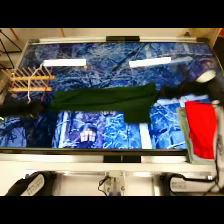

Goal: Fold the shirts.

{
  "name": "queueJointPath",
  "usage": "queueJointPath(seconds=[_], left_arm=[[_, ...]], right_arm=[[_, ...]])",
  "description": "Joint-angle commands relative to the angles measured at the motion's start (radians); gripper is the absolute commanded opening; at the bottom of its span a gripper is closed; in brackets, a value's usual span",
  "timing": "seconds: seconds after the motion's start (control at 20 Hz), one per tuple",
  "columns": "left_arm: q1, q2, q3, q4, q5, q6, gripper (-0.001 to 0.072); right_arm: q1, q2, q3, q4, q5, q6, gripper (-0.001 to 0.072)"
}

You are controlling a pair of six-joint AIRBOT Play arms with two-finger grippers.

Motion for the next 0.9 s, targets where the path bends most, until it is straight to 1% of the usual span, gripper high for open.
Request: queueJointPath(seconds=[0.0,0.1,0.15,0.2,0.25,0.3,0.4,0.5,0.55,0.6,0.7,0.85], left_arm=[[0.0,0.127,0.454,0.01,0.06,0.041,0.0033],[0.0,0.175,0.738,0.031,0.119,0.04,0.0033],[0.0,0.192,0.859,0.031,0.126,0.038,0.0033],[0.0,0.206,0.947,0.031,0.122,0.029,0.0033],[0.0,0.226,1.011,0.031,0.117,0.003,0.0032],[0.0,0.249,1.043,0.035,0.112,-0.029,0.0033],[0.0,0.306,1.051,0.063,0.077,-0.085,0.0033],[0.0,0.335,1.05,0.127,-0.021,-0.127,0.0032],[0.0,0.34,1.05,0.156,-0.083,-0.163,0.0033],[0.0,0.34,1.048,0.166,-0.136,-0.178,0.0033],[0.0,0.331,1.035,0.171,-0.222,-0.177,0.0033],[0.0,0.33,0.929,0.173,-0.263,-0.175,0.0033]], right_arm=[[-0.002,0.25,0.274,-0.104,-0.008,-0.063,0.007],[-0.001,0.422,0.447,-0.209,-0.117,-0.06,0.007],[-0.001,0.503,0.489,-0.246,-0.178,-0.052,0.007],[-0.001,0.591,0.506,-0.283,-0.241,-0.033,0.0071],[-0.001,0.668,0.507,-0.319,-0.268,-0.008,0.007],[-0.001,0.738,0.507,-0.367,-0.258,0.03,0.0071],[-0.001,0.838,0.507,-0.459,-0.183,0.094,0.007],[-0.001,0.894,0.507,-0.537,-0.093,0.148,0.007],[-0.001,0.906,0.507,-0.553,-0.055,0.153,0.007],[-0.001,0.909,0.507,-0.559,-0.015,0.153,0.007],[-0.001,0.896,0.507,-0.559,0.069,0.153,0.007],[-0.001,0.822,0.507,-0.563,0.257,0.152,0.007]])
